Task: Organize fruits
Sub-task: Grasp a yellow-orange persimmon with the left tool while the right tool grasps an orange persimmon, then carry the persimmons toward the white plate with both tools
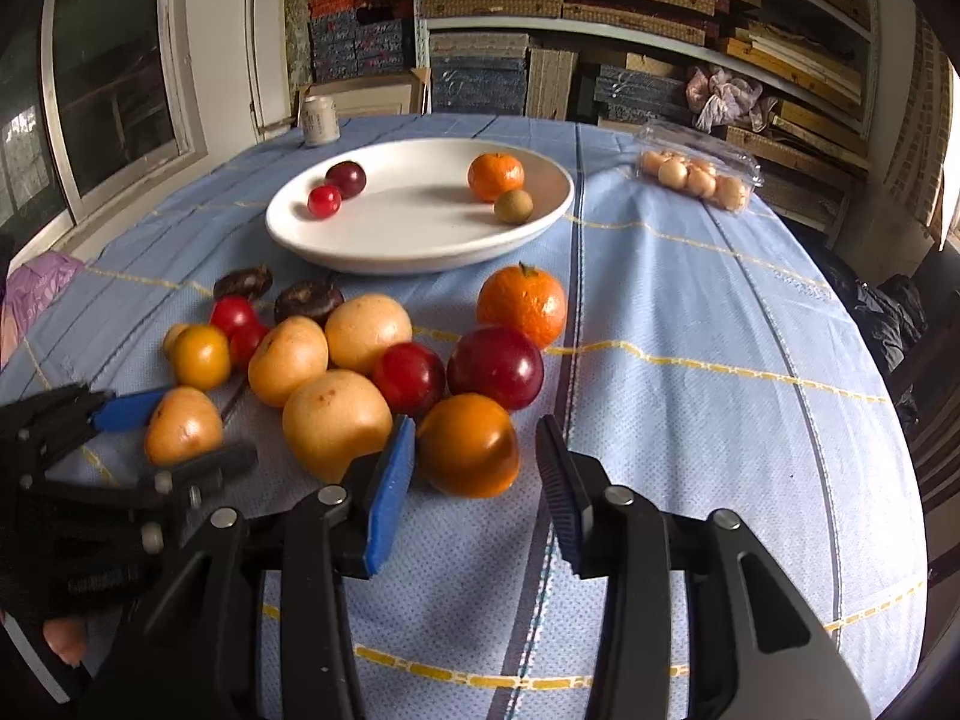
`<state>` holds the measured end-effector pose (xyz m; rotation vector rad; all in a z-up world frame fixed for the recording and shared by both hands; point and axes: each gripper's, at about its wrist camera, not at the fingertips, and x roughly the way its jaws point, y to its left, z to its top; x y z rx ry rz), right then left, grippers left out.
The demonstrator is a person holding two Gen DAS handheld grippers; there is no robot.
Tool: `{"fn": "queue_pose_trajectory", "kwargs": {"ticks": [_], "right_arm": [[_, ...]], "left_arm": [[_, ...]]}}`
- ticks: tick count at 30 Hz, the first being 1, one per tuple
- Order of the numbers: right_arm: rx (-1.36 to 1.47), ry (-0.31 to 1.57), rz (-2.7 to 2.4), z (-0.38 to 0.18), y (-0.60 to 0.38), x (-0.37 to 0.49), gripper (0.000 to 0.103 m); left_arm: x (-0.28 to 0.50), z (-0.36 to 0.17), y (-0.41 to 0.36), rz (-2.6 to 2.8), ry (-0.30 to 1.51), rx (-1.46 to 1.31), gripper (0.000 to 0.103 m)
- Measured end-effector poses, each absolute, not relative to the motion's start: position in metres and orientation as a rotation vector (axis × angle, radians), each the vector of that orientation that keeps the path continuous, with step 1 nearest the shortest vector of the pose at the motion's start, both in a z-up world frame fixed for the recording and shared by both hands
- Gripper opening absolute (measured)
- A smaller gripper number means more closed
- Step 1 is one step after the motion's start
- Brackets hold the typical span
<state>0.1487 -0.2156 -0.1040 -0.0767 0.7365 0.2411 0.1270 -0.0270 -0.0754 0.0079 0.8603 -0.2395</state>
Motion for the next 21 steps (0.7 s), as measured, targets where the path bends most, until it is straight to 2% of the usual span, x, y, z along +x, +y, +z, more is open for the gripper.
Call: {"fn": "queue_pose_trajectory", "kwargs": {"ticks": [10,21], "right_arm": [[-0.152,0.734,0.226,-0.104,-0.223,0.145,0.053],[-0.171,0.786,0.197,-0.106,-0.226,0.154,0.054]], "left_arm": [[0.117,-0.075,-0.015,-0.232,0.849,0.017,0.044],[0.118,-0.075,-0.013,-0.236,0.850,0.005,0.044]]}}
